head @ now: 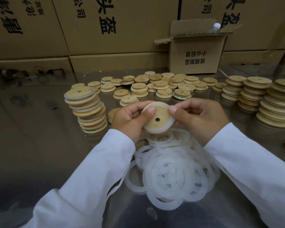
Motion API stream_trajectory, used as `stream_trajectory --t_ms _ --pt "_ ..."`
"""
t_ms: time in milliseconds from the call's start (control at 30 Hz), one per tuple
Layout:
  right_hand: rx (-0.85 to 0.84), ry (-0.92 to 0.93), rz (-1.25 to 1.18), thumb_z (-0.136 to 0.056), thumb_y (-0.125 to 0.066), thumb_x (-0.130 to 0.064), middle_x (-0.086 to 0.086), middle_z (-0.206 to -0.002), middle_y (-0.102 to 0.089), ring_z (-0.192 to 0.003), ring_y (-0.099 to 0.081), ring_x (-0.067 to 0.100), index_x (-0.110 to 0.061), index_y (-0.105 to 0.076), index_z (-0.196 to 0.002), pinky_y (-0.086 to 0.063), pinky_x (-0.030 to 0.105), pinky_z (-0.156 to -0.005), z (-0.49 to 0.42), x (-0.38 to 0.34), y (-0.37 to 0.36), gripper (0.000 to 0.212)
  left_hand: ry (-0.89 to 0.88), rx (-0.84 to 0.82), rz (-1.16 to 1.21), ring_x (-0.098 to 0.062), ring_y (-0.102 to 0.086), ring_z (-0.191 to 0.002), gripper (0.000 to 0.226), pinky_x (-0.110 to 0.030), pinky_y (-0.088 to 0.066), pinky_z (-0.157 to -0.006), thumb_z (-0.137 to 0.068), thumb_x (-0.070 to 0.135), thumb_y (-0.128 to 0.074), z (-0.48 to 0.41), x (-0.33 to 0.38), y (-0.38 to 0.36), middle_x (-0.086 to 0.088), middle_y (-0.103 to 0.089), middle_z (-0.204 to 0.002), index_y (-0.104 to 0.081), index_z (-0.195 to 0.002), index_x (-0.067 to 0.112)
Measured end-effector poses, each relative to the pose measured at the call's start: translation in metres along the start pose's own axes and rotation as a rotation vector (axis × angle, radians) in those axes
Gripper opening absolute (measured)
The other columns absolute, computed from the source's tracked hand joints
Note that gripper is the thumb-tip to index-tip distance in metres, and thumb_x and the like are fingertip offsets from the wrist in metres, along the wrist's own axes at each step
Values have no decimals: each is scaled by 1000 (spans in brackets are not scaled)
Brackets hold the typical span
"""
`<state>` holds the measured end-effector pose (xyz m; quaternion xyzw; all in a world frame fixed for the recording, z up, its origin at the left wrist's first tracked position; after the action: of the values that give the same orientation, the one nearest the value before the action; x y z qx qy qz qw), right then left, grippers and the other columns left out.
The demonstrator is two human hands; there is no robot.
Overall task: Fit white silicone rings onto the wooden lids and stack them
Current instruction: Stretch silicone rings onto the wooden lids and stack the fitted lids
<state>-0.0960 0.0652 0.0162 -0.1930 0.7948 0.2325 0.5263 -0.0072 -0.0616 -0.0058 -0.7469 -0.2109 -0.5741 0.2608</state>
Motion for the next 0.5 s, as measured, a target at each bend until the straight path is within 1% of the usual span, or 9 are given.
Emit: stream_trajectory --t_ms 67,100,167,200,267,333,400,433,500 --pt "25 7 1 -77 -71 -12 3 -64 -66 -54 -60 5 -18 -68 -68 -50 16 -57 2 2 -1 11 -2 11 -6 -25 -67 -88 21 -44 -52 -87 -80 8 -65 0 0 -1 -5 -73 -85 -75 -75 26" --pt "43 8 8 -77 -71 -13 6 -67 -66 -60 -62 10 -19 -67 -70 -54 23 -62 2 4 -1 10 -2 21 -6 -25 -67 -88 21 -43 -52 -87 -79 8 -66 0 -1 -2 -4 -73 -84 -75 -74 26" --pt "74 2 62 -75 -72 -21 8 -73 -67 -69 -66 21 -27 -64 -78 -57 38 -71 4 9 -4 10 2 52 11 -25 -68 -87 19 -42 -52 -86 -79 7 -67 0 -2 -2 -5 -73 -84 -74 -75 24" --pt "84 -2 93 -74 -72 -26 6 -74 -68 -71 -67 23 -29 -62 -81 -56 40 -74 5 11 -5 13 2 70 21 -26 -67 -87 17 -43 -52 -86 -80 7 -66 0 -2 -2 -7 -73 -86 -73 -77 23" --pt "107 -3 125 -73 -72 -31 -1 -72 -67 -70 -67 24 -31 -59 -81 -55 42 -74 5 13 -7 15 -14 86 35 -28 -67 -91 13 -43 -52 -87 -81 7 -65 -1 -1 -2 -11 -72 -90 -71 -84 19" --pt "147 10 136 -73 -71 -29 -5 -70 -67 -70 -67 21 -27 -62 -72 -55 41 -74 5 14 -7 10 -18 76 69 -25 -67 -88 13 -38 -55 -80 -81 6 -63 -1 -1 -2 -10 -72 -89 -69 -87 15" --pt "185 32 152 -74 -71 -27 -9 -68 -67 -70 -66 13 -25 -64 -66 -55 34 -72 4 15 -6 11 13 45 153 -17 -69 -79 13 -28 -57 -68 -82 2 -60 0 -2 -4 -5 -73 -82 -68 -88 12" --pt "198 40 160 -75 -70 -27 -10 -68 -67 -69 -65 9 -25 -63 -65 -53 30 -69 4 15 -5 12 30 27 184 -15 -69 -76 14 -26 -57 -65 -82 1 -58 0 -3 -5 -4 -73 -79 -67 -87 11" --pt "206 39 169 -76 -70 -26 -9 -68 -66 -67 -64 10 -25 -62 -66 -52 28 -65 3 15 -4 13 53 4 198 -14 -69 -73 15 -25 -57 -65 -83 -1 -57 0 -3 -6 -3 -73 -76 -66 -86 10"
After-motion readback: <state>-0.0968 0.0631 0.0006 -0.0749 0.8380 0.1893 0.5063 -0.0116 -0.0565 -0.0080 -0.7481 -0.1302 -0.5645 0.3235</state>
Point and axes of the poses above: each hand's wrist, its own z-axis away from the middle knuckle, its own y-axis out of the back of the hand, x = y × z, the point moved 2 cm from there along -z, towards the middle knuckle
